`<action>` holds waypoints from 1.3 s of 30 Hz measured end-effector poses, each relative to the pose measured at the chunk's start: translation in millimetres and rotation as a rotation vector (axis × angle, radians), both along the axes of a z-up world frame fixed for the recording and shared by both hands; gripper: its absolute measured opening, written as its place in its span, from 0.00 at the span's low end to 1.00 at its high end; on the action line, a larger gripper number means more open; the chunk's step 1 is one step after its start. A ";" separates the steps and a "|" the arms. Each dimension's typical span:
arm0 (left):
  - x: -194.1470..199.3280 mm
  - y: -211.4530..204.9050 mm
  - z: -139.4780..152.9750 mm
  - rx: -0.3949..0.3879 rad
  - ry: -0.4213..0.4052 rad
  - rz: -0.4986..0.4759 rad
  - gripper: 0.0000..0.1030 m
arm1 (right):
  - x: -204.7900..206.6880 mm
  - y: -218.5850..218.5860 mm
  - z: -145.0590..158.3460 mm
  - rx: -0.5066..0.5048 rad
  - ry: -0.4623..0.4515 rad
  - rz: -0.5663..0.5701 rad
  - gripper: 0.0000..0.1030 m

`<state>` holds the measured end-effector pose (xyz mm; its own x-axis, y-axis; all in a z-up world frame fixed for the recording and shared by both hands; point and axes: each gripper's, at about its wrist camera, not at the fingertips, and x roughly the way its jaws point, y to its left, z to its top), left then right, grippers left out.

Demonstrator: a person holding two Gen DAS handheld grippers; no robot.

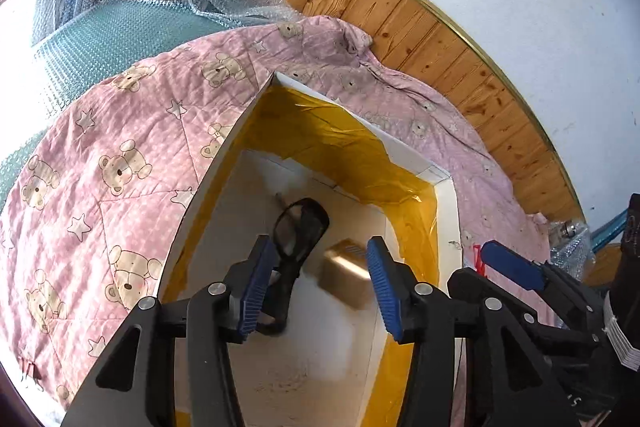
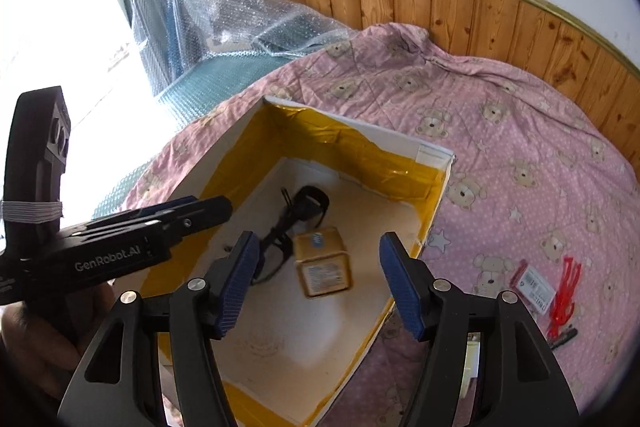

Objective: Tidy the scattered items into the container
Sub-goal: 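Open the left tool releasing the glasses while the right tool releases the gold box inside, then withdraw both tools from the box back toward the remaining items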

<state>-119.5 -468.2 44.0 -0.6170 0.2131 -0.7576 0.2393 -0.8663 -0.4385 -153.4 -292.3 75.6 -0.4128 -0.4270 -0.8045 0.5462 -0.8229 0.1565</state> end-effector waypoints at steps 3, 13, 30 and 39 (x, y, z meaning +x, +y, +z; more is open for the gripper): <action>10.9 -1.5 3.2 -0.019 0.000 -0.004 0.50 | 6.6 7.0 -5.0 -0.011 -0.041 -0.003 0.64; 35.4 21.8 1.0 -0.098 -0.052 -0.049 0.52 | 49.4 4.9 -9.4 0.002 -0.102 0.072 0.64; 68.4 57.1 10.9 -0.202 -0.083 -0.106 0.55 | 92.0 22.9 -2.8 0.035 -0.093 0.089 0.64; 75.8 67.5 19.7 -0.208 -0.062 -0.121 0.57 | 105.4 28.6 -0.9 0.022 -0.090 0.082 0.64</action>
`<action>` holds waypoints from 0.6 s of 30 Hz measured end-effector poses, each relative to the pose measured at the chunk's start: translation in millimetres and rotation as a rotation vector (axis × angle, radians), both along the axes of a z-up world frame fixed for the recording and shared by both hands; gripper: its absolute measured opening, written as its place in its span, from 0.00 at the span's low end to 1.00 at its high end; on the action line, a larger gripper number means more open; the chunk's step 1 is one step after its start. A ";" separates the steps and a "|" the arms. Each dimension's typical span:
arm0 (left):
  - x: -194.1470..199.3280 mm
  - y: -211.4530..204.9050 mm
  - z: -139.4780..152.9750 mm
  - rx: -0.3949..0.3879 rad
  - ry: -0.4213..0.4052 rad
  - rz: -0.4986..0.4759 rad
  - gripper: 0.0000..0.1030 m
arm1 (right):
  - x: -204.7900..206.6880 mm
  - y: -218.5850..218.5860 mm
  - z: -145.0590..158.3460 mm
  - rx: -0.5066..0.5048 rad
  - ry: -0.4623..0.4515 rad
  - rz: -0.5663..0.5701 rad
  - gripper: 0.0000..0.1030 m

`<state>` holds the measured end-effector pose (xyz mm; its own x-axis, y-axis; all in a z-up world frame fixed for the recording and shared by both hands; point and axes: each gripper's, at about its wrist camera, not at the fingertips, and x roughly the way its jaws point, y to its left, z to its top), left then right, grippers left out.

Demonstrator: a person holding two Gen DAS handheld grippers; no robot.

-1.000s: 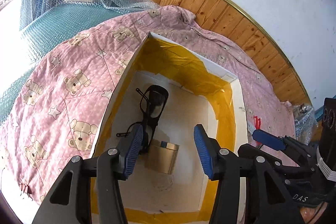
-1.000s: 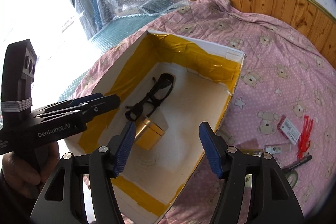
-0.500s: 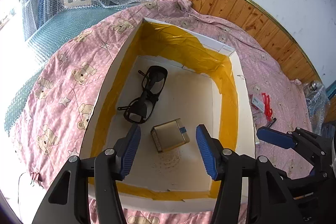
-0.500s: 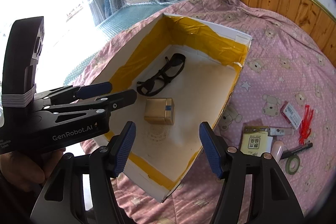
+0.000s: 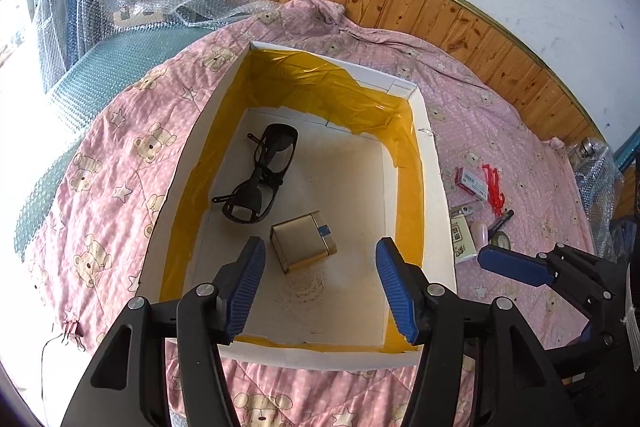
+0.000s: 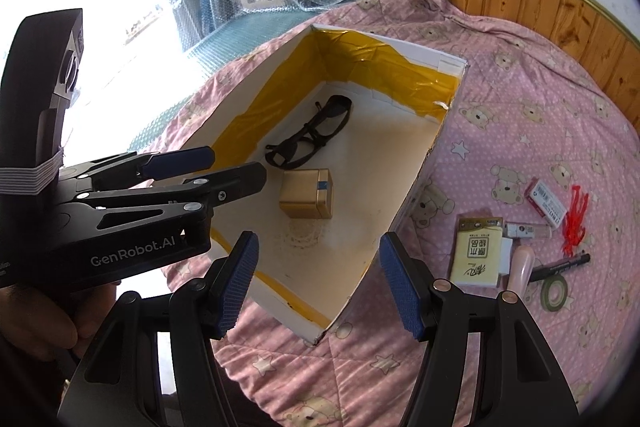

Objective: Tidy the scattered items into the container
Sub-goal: 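Withdraw both tools from the box back toward the remaining items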

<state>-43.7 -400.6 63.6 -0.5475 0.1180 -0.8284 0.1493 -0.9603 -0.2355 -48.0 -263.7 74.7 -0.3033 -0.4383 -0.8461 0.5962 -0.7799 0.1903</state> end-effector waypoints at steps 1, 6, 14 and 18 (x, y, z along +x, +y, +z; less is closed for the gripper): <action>1.0 1.0 0.2 0.002 0.000 -0.001 0.57 | 0.7 1.1 -0.5 -0.002 -0.002 -0.002 0.64; 5.8 7.0 -0.5 0.011 -0.004 -0.008 0.57 | 4.2 7.4 -3.5 -0.010 -0.009 -0.015 0.64; 9.3 18.2 -5.6 0.022 -0.019 -0.025 0.57 | 8.8 22.7 -9.6 -0.028 -0.024 -0.049 0.64; 9.6 26.0 -5.7 0.021 -0.022 -0.037 0.57 | 10.1 30.6 -11.2 -0.037 -0.028 -0.063 0.64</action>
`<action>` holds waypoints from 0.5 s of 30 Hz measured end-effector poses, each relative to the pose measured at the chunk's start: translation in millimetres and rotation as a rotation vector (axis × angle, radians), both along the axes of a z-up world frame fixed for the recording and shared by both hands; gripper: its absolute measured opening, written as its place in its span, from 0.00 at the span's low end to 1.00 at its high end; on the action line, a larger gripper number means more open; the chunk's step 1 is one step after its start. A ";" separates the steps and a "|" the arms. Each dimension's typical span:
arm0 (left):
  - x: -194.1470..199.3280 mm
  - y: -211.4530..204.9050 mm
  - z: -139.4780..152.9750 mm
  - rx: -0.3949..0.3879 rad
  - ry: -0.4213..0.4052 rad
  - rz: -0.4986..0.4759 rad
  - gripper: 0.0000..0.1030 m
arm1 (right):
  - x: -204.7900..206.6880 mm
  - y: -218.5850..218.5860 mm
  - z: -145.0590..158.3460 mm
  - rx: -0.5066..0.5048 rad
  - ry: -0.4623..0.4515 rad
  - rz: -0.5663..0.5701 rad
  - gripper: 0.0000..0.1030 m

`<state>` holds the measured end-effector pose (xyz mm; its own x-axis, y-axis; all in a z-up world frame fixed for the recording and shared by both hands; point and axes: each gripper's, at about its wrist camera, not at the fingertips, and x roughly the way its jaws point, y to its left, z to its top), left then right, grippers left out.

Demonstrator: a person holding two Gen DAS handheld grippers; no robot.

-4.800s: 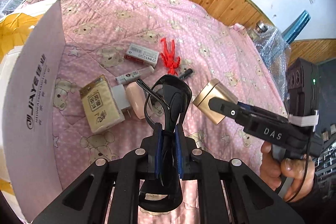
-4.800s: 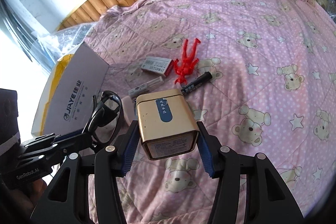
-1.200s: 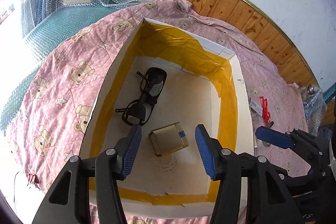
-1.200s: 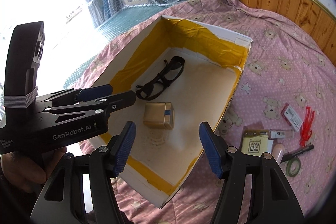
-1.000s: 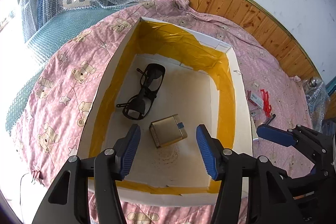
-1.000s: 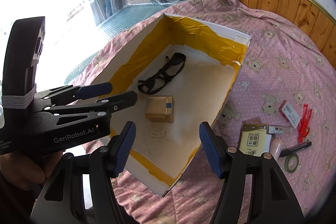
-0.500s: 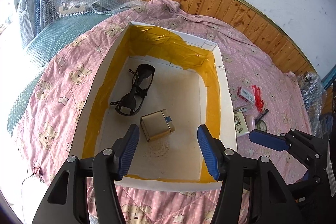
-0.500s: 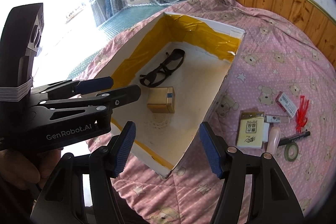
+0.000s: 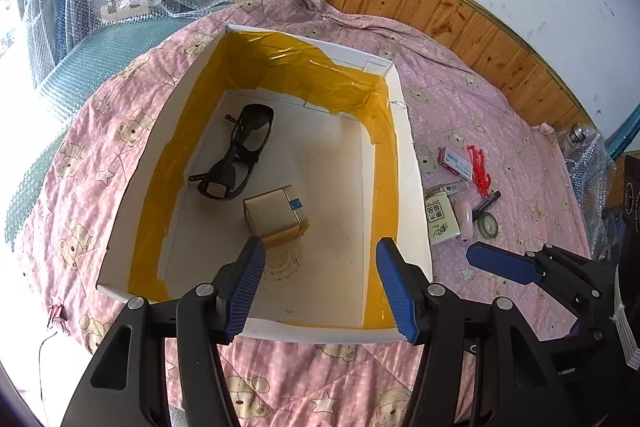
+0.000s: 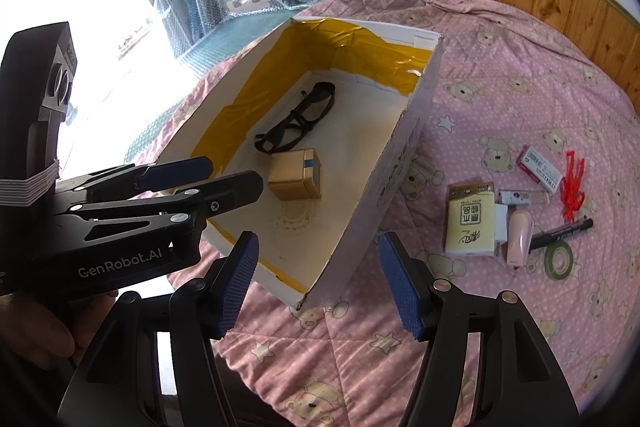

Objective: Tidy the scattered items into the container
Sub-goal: 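Withdraw both tools from the box back toward the remaining items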

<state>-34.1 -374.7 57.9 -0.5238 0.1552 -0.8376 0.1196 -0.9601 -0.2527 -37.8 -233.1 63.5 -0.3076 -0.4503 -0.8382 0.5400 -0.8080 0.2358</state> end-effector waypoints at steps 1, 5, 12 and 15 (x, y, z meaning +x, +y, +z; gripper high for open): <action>0.1 1.9 0.0 0.000 -0.001 -0.003 0.57 | -0.1 2.2 -0.2 -0.003 -0.001 -0.005 0.64; 0.4 9.7 0.0 -0.002 -0.004 -0.015 0.57 | -0.7 12.1 -2.1 -0.011 -0.006 -0.024 0.64; 0.9 23.8 -0.9 -0.006 -0.013 -0.030 0.57 | 0.2 25.8 -5.7 -0.026 -0.015 -0.050 0.64; 0.8 30.4 -0.6 -0.010 -0.017 -0.038 0.57 | 0.5 32.4 -7.4 -0.036 -0.021 -0.063 0.64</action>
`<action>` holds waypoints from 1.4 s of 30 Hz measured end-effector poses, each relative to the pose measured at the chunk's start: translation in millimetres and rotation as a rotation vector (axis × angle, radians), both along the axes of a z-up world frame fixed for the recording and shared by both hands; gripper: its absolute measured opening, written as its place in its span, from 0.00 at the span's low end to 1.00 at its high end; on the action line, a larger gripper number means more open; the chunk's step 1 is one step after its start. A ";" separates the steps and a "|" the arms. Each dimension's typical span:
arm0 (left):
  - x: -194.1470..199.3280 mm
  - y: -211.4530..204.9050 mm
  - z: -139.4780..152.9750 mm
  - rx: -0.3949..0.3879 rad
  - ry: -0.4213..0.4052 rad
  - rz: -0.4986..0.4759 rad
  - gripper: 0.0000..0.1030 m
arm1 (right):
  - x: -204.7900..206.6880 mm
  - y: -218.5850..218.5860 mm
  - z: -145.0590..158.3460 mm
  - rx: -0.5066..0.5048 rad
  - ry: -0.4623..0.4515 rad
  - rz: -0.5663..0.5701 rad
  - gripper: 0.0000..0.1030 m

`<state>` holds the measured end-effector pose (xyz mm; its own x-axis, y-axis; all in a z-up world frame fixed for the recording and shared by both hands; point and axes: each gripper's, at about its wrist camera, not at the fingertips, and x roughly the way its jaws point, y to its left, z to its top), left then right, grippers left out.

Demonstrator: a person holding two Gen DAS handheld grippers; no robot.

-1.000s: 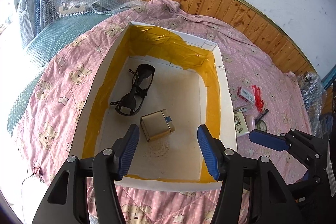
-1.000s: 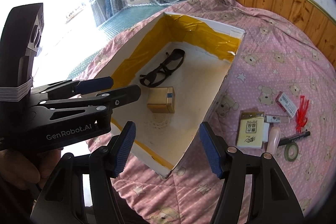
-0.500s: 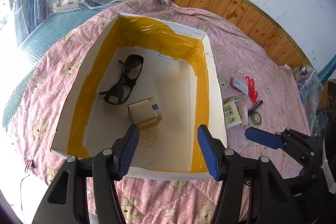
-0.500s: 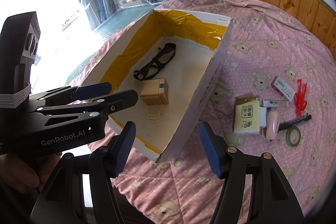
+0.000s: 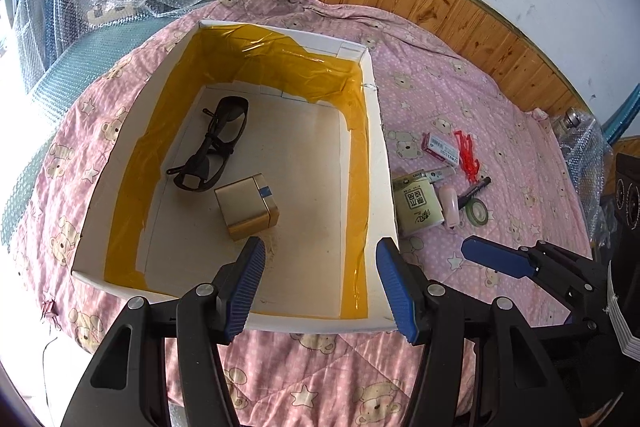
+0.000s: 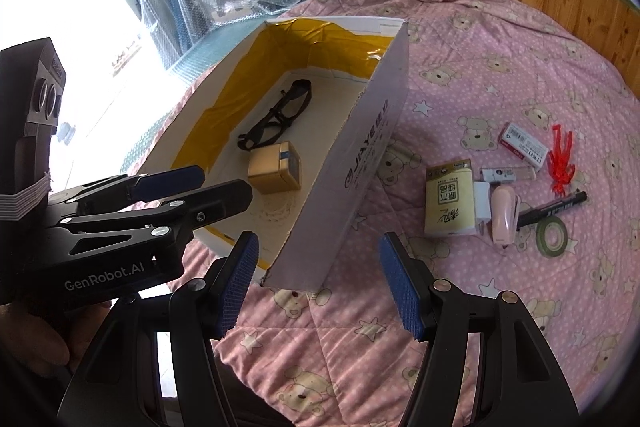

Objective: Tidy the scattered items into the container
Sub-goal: 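Withdraw both tools from the box back toward the remaining items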

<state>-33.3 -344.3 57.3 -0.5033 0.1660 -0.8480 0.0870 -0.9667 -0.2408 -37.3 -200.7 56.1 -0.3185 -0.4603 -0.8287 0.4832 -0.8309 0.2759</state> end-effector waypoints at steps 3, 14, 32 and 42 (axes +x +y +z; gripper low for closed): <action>-0.6 5.5 1.4 -0.003 0.001 -0.006 0.57 | -0.1 7.3 -1.1 -0.010 -0.005 -0.014 0.64; -1.3 34.6 12.6 -0.014 0.013 -0.052 0.57 | -1.5 36.1 -2.9 -0.043 -0.018 -0.069 0.64; -9.7 80.2 20.9 -0.004 0.020 -0.118 0.59 | -8.5 82.1 -4.3 -0.066 -0.024 -0.142 0.64; -17.2 103.9 20.8 0.001 0.011 -0.159 0.60 | -12.9 107.0 -15.2 -0.075 -0.046 -0.197 0.64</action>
<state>-50.4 -240.5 78.1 -0.4803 0.2453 -0.8421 -0.0700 -0.9678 -0.2420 -50.1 -93.7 40.9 -0.3710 -0.4536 -0.8103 0.2992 -0.8844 0.3581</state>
